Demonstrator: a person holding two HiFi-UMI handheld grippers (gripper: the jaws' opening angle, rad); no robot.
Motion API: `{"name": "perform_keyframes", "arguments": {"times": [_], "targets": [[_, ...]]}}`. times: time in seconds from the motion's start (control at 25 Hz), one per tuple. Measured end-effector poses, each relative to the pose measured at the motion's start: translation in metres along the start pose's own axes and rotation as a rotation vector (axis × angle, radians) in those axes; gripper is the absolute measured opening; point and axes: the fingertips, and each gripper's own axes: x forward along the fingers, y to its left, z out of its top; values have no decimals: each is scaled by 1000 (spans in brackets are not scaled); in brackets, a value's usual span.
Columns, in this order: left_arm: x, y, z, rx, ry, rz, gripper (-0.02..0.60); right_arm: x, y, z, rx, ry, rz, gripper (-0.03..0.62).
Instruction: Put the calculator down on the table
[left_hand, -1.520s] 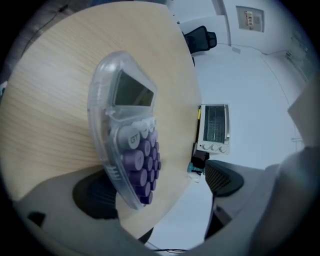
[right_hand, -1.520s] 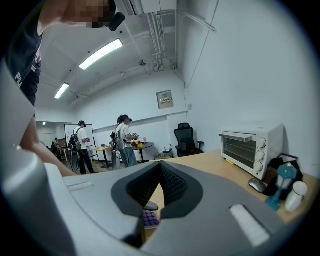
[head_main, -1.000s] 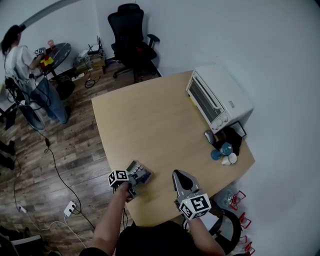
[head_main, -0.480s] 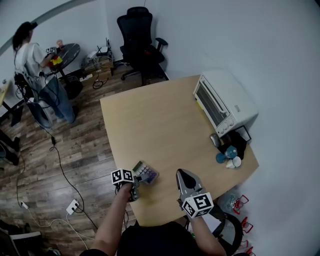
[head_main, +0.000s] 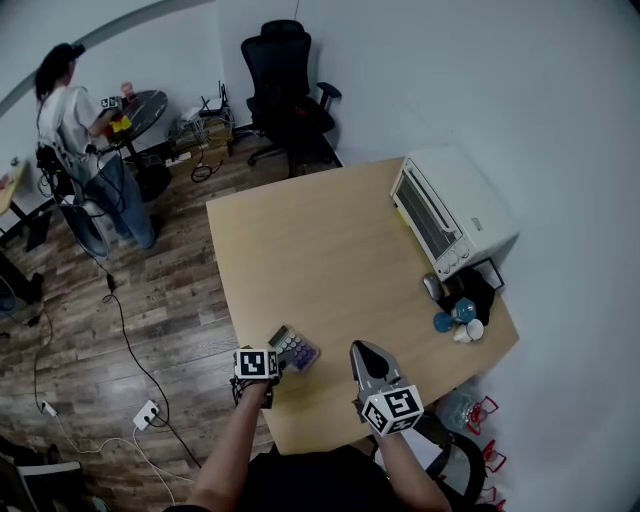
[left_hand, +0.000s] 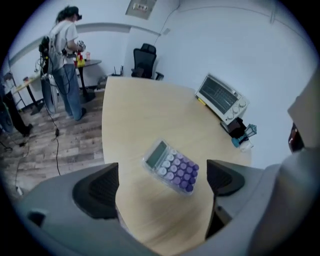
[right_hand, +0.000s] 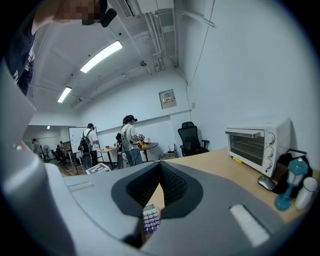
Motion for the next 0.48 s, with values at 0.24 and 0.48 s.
{"name": "perform_keyframes", "arguments": {"times": [0.24,0.48], "targets": [[-61,-22,68,126,-314,32,540,3,-3,3,-15,-2,-8,5],[-127,-45,124,241,-558,47,540,5,-2,11,-125,-1,-20,5]]}}
